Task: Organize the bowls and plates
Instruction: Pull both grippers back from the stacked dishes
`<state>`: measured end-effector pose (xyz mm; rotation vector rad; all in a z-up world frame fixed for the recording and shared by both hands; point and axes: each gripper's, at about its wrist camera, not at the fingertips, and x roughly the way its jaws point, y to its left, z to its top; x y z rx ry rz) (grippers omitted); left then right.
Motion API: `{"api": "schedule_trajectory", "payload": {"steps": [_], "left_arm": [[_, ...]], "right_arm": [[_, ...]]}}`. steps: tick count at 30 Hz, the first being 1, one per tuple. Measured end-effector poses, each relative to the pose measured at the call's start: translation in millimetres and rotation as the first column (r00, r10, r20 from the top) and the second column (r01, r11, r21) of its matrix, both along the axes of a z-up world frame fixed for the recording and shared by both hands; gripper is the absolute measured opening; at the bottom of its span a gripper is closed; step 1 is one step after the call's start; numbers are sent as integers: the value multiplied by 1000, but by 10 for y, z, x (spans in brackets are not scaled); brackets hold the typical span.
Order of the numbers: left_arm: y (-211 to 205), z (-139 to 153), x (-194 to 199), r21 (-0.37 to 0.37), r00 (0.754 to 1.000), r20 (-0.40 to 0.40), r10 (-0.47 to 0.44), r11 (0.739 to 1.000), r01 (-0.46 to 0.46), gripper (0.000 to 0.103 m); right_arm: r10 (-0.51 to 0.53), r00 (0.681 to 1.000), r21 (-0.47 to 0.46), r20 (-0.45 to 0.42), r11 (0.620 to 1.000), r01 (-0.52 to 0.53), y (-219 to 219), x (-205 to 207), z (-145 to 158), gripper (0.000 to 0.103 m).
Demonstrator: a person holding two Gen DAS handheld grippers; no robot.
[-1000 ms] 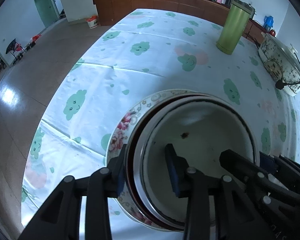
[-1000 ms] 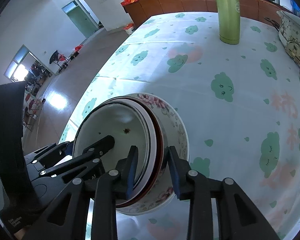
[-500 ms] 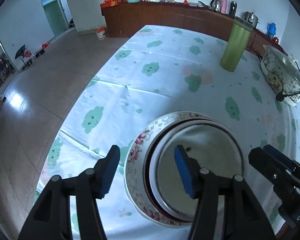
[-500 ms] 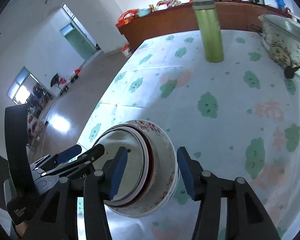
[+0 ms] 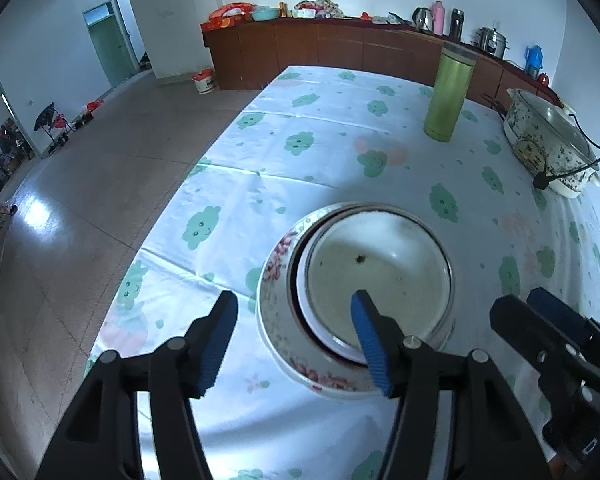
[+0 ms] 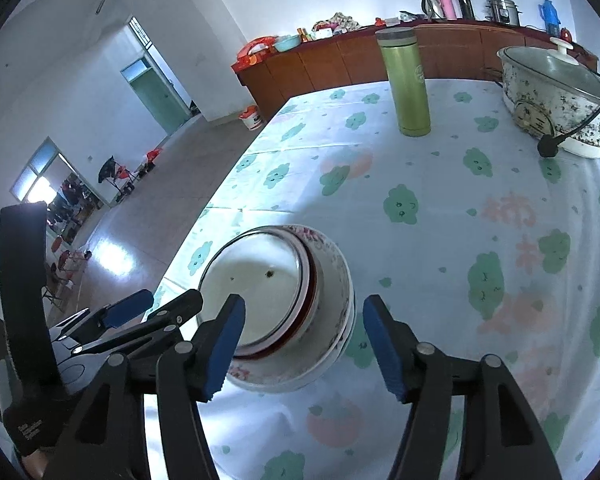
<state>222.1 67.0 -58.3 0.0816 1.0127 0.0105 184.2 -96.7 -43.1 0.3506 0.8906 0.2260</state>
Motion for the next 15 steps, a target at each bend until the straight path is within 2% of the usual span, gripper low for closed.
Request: {"api": "schedule_trajectory", "payload": {"steps": [15], "left_arm": [[-61,34,-391,-12,1000,-15,-9,1000,8,61]], "right_arm": [[8,1000,-41,29,999,-7,5,-414,107,66]]}}
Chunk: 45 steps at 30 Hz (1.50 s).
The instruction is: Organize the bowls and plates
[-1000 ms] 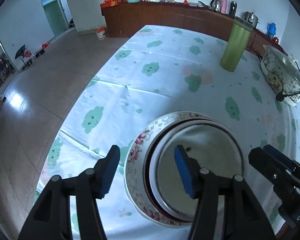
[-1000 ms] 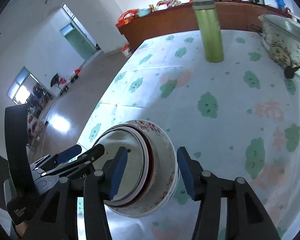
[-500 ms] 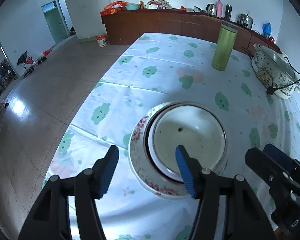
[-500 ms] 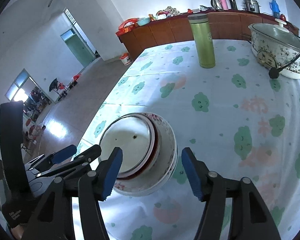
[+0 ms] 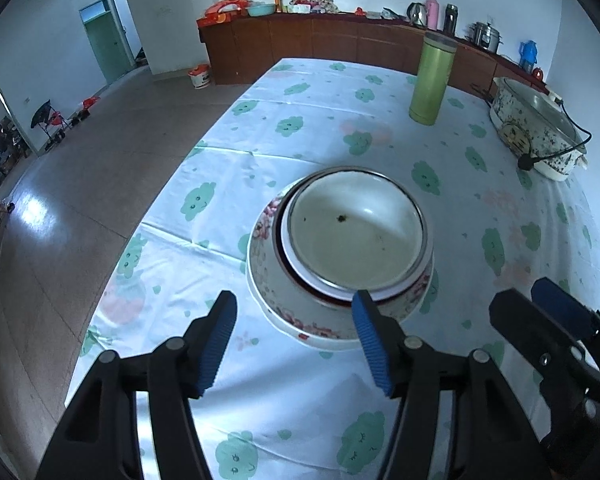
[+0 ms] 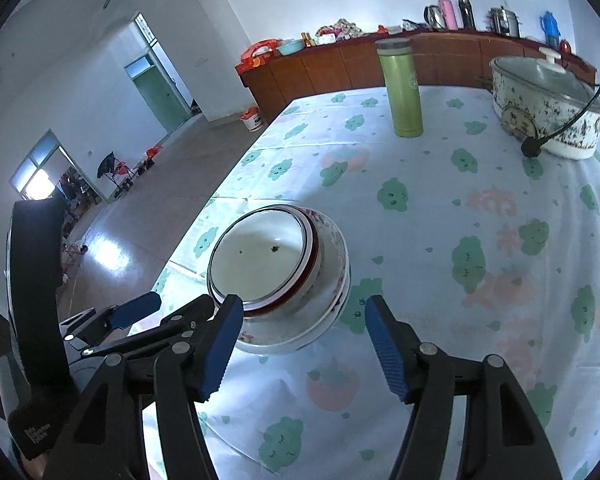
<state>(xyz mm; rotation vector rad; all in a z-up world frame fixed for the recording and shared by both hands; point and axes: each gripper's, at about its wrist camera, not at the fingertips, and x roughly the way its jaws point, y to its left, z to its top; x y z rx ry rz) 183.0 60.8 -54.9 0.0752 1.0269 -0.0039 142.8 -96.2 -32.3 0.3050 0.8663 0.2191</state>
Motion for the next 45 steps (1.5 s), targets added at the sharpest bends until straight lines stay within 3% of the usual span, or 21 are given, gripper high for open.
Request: {"api": "schedule_trajectory", "payload": {"steps": [8,13,15,18,21,28,32,45], "left_arm": [[54,132,-326,-30,996,79,37,999,-35,67],[113,170,-532,-11,990,111,87,996,-86,76],[131,183,-617,-1,988,113,102,995,-102,79],[156,208,-727,5,987,117,110,994,-111,90],[171,272,-828,25,984,151,93,995,-98,92],[361,487,-944,-1,972,226,64,998,-66,95],[439,624,-1018,31,958,284,36,998,-47,96],[600,821,-1067,40,933,358,-38,999,25,101]], "right_arm": [[47,991,-53,127,998,-40,53,-299,177,66],[61,984,-45,169,998,-54,48,-458,234,66],[63,980,-42,190,998,-56,46,-542,246,71],[62,976,-44,209,998,-54,64,-656,256,75],[54,979,-34,199,998,-48,92,-738,287,75],[-19,966,-76,257,996,40,230,-1040,516,76],[-51,946,-98,319,991,86,408,-1204,618,78],[-215,874,-45,435,965,259,475,-1404,847,82]]}}
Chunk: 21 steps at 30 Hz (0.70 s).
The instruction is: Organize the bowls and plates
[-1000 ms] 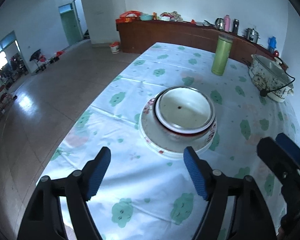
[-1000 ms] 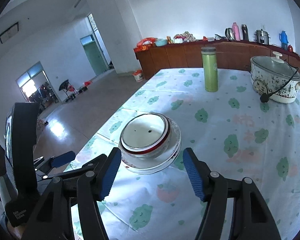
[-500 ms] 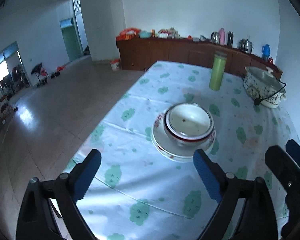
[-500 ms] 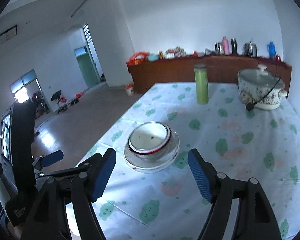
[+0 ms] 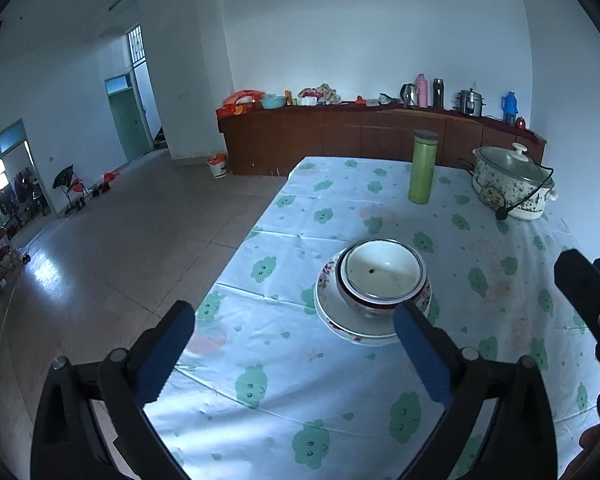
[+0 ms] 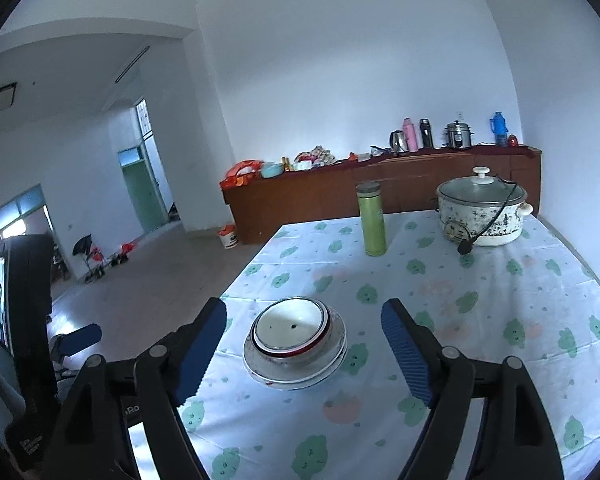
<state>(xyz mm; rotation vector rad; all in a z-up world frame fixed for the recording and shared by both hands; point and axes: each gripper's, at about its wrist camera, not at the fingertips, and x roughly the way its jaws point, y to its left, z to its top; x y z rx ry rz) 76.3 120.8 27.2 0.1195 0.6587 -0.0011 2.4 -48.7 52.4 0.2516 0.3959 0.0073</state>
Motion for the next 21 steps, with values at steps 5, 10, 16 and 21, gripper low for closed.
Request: {"api": "schedule_trajectory", "payload": {"steps": [5,10,16,21], "left_arm": [[45,24,-4,1,1000,14,5,1000,-5,102],[70,21,12,-1,1000,17,9,1000,-9,102],[75,22,18,2,1000,21,19,1000,-19,102],[64,23,13,8,999,23,23,1000,-23,102]], "right_arm": [[-1,1000,-6,7,1000,1,62,-2,24,83],[-9,1000,-15,12,1000,9,88,3,30,83],[-1,1000,-19,4,1000,1,105,15,16,83],[-3,1000,-18,8,1000,3,81,4,21,83]]}}
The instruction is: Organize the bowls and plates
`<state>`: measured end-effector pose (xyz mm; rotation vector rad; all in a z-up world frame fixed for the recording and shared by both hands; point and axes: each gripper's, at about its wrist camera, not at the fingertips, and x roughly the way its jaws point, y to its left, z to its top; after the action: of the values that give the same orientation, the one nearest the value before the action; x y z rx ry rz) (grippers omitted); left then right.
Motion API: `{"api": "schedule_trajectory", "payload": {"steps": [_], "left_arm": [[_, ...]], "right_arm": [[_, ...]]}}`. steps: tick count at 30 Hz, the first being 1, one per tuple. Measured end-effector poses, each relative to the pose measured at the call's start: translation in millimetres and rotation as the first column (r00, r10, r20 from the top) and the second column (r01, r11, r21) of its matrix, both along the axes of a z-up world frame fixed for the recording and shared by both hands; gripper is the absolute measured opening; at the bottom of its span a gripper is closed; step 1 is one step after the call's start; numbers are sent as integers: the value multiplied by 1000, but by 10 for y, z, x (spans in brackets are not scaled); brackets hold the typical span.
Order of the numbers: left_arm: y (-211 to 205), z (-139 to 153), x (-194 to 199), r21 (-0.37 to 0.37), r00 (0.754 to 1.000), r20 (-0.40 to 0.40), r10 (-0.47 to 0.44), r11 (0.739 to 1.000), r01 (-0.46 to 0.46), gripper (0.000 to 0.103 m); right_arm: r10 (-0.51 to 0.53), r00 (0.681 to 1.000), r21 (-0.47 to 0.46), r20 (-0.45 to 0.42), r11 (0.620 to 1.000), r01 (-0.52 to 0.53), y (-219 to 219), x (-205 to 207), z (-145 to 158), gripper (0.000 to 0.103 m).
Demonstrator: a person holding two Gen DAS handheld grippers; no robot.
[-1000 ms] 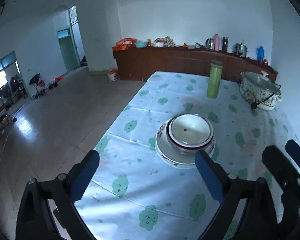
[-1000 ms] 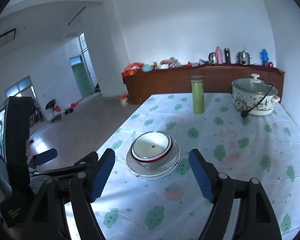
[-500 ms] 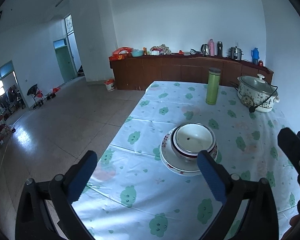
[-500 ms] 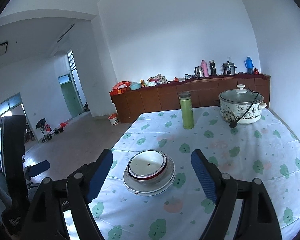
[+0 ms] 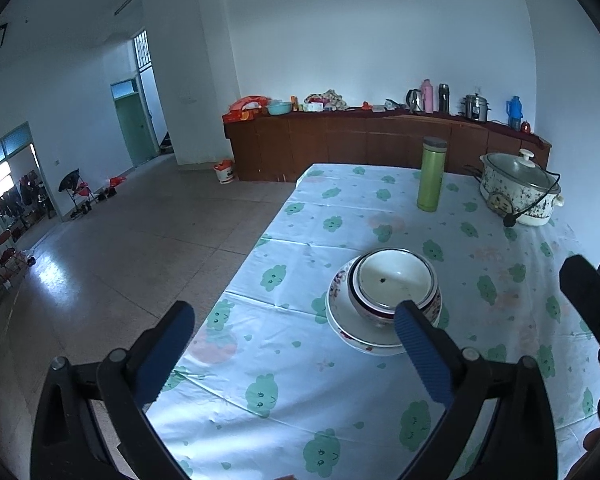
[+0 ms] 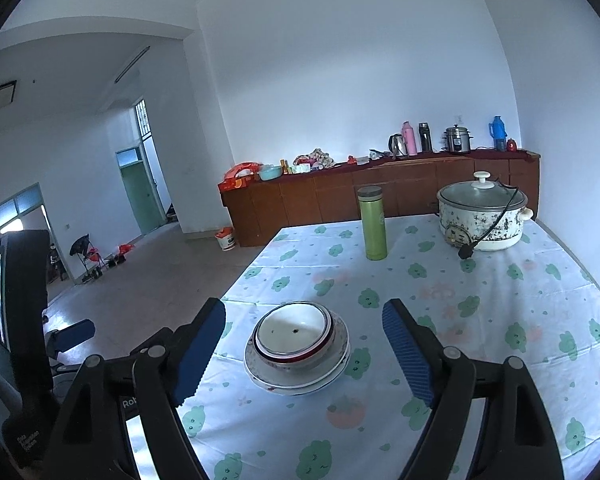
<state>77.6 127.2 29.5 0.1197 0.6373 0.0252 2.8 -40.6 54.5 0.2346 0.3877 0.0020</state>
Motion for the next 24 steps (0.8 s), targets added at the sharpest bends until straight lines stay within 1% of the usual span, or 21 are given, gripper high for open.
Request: {"api": "schedule_trajectory", "payload": {"steps": [24], "left_arm": [[-92,36,-72,17,1000,10,17,1000,-17,102]], "right_arm": [[15,1000,3,1,1000,-15,-67,-5,2,83]]}}
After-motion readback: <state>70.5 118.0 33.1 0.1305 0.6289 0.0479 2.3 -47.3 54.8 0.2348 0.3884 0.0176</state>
